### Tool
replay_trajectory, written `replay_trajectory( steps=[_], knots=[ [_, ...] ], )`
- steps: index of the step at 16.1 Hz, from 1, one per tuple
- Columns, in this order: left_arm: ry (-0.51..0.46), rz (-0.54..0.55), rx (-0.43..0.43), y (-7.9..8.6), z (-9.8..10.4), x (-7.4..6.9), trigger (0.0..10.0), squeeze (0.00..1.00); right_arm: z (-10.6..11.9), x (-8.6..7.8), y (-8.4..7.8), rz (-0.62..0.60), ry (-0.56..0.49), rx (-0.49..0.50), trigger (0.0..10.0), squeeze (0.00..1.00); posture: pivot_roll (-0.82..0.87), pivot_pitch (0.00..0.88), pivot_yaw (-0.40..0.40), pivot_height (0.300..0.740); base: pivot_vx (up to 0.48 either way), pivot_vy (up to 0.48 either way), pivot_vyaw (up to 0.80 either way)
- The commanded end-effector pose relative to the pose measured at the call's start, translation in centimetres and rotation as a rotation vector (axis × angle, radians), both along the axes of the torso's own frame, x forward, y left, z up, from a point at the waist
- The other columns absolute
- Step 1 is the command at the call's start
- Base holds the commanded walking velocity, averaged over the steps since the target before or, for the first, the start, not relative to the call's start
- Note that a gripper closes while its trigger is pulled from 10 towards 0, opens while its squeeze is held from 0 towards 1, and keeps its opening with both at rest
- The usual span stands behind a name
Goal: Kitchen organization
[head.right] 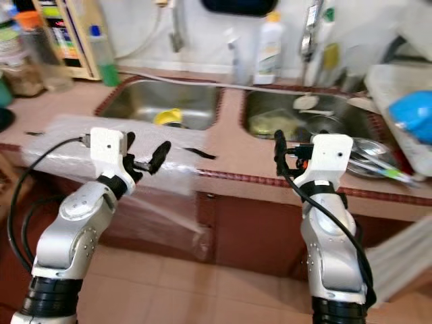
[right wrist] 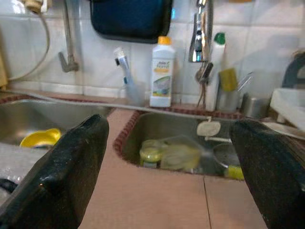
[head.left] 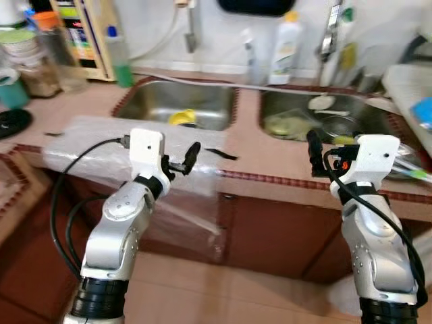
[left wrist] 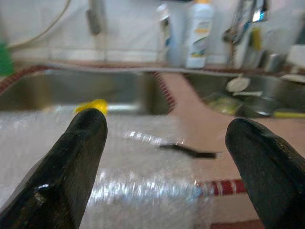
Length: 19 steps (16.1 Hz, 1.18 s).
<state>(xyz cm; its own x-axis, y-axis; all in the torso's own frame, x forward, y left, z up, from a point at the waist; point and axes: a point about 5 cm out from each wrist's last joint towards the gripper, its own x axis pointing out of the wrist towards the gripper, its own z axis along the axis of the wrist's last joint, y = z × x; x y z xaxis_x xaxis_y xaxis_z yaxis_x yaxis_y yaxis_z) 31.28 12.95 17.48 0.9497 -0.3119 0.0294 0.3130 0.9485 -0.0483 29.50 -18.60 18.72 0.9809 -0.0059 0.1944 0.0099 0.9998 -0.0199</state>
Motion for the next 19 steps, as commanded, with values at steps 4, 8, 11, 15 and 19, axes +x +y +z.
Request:
replay_trajectory(
  steps=[4, 8, 11, 15, 19],
  knots=[
    [0.007, 0.012, -0.031, 0.4, 0.2, -0.1, 10.0, 0.00, 0.4, 0.0, 0.3, 0.009, -0.005, -0.004, 10.0, 0.00, 0.00, 0.000, 0.038, 0.740, 0.000, 0.000, -0.55],
    [0.018, 0.017, -0.054, 0.5, 0.2, 0.1, 10.0, 0.00, 0.3, 0.1, 0.4, 0.012, -0.004, -0.004, 10.0, 0.00, 0.00, 0.000, 0.039, 0.740, 0.000, 0.000, -0.80],
    [0.021, 0.022, -0.061, 0.6, 0.2, 0.1, 10.0, 0.00, 0.4, 0.1, 0.4, 0.015, -0.005, -0.005, 10.0, 0.00, 0.00, 0.000, 0.040, 0.740, 0.000, 0.000, -0.80],
    [0.038, -0.008, -0.045, -0.2, -0.2, 0.0, 10.0, 0.00, 0.6, 0.0, -0.1, -0.016, -0.027, -0.003, 10.0, 0.00, -0.02, 0.000, 0.081, 0.740, 0.000, 0.000, -0.76],
    [0.046, -0.044, -0.054, -0.9, -0.1, 0.5, 10.0, 0.00, 0.7, -0.5, -0.6, -0.045, -0.034, -0.008, 10.0, 0.00, -0.06, 0.000, 0.114, 0.740, 0.000, 0.000, 0.00]
  ],
)
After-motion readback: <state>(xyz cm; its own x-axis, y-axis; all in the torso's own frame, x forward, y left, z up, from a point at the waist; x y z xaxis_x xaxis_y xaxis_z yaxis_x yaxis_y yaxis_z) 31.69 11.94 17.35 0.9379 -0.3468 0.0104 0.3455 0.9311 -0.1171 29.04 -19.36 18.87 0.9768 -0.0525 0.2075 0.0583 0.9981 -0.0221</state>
